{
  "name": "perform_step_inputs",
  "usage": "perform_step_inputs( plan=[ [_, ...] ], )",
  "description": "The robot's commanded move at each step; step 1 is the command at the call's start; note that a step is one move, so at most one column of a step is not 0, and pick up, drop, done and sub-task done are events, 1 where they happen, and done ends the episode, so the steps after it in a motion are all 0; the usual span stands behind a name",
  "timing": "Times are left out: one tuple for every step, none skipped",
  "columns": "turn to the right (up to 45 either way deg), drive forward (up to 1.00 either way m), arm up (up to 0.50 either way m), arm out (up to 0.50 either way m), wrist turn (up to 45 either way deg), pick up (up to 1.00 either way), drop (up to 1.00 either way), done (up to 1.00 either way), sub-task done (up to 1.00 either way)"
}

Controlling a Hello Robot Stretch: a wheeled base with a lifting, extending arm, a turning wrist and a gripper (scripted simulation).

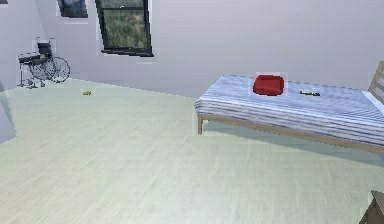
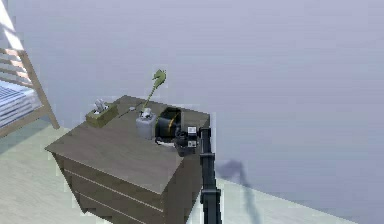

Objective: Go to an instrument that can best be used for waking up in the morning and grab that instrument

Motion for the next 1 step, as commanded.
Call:
perform_step_inputs(
  plan=[
    [0.0, 0.0, 0.0, 0.0, 0.0, 0.0, 0.0, 1.0, 0.0]
  ],
)
